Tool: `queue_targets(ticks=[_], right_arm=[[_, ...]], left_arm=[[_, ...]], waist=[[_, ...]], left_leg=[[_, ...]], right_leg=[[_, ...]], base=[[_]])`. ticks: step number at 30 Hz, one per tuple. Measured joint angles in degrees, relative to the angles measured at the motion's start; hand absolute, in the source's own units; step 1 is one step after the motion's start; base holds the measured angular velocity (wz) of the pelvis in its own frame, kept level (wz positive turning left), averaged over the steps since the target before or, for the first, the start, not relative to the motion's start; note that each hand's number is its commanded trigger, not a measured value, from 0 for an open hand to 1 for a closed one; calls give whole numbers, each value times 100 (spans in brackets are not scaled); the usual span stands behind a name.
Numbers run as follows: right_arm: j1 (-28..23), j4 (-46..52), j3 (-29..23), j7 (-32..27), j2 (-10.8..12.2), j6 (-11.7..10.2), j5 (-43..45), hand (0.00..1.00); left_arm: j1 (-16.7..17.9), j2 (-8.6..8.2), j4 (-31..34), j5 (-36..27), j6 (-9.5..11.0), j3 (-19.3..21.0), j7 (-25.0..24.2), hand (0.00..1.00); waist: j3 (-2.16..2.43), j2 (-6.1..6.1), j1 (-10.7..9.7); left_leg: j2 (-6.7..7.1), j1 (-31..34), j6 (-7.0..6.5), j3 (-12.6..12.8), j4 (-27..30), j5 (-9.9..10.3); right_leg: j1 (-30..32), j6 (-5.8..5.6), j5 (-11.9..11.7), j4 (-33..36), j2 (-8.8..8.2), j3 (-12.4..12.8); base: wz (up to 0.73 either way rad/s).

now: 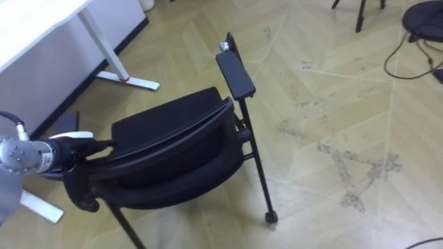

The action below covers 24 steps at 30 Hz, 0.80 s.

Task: Push chair

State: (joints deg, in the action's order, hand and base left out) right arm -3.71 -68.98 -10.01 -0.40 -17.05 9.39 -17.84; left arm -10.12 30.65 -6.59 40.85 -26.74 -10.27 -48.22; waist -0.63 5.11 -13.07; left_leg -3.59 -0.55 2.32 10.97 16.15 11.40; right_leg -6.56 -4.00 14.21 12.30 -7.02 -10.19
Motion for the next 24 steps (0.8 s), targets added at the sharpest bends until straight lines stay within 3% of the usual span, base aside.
queue_targets(ticks=[2, 4, 6, 7, 8, 9, 10, 18, 24], right_arm=[[-4, 66, 7, -60, 48, -5, -11, 0], [-27, 200, 6, -164, 80, -1, -5, 0], [-17, 267, 4, -212, 104, -7, 27, 0], [-12, 267, 7, -218, 106, -8, 19, 0], [-10, 270, 11, -247, 111, -10, 11, 0], [-12, 275, 12, -282, 128, -10, 13, 0], [-12, 279, 12, -292, 134, -10, 13, 0], [-28, 256, -23, -443, 152, 0, 18, 0], [-19, 239, -30, -440, 182, 33, 71, 0]], left_arm=[[73, -102, -210, 135, 105, 4, 309, 0], [106, -106, -237, 137, 171, 17, 403, 0], [208, -201, -275, 167, 235, 118, 555, 27], [232, -222, -286, 162, 257, 109, 611, 50], [254, -255, -334, 150, 321, 108, 713, 55], [279, -279, -374, 149, 373, 111, 813, 81], [298, -287, -380, 150, 399, 113, 862, 100], [431, -353, -461, 293, 668, 88, 1292, 100], [633, -534, -457, 530, 881, 102, 1950, 100]], waist=[[38, -80, -29], [36, -76, -33], [34, -49, -28], [32, -43, -27], [25, -31, -29], [24, -30, -28], [24, -31, -26], [25, -35, -69], [30, -55, -37]], left_leg=[[4, -27, 0, 5, -7, 0], [4, -36, 1, 19, -9, 0], [-3, -124, 1, 78, -66, 0], [-4, -140, 1, 82, -67, -1], [-4, -171, 1, 84, -82, 0], [-3, -189, 1, 91, -88, -1], [-4, -199, 1, 95, -92, -1], [-4, -272, 5, 157, -154, -4], [-5, -263, -4, 152, -130, -13]], right_leg=[[-50, 1, -4, -52, 2, 7], [-63, 2, -5, -51, 2, 13], [-90, 8, 0, -58, 8, 61], [-105, 9, 0, -61, 8, 67], [-136, 8, 1, -67, 9, 62], [-154, 7, 3, -68, 8, 57], [-160, 6, 4, -68, 8, 59], [-169, -20, -6, -56, 4, 83], [-166, -54, -16, -52, 3, 90]], base=[[0], [0], [-9], [-6], [0], [0], [0], [0], [0]])
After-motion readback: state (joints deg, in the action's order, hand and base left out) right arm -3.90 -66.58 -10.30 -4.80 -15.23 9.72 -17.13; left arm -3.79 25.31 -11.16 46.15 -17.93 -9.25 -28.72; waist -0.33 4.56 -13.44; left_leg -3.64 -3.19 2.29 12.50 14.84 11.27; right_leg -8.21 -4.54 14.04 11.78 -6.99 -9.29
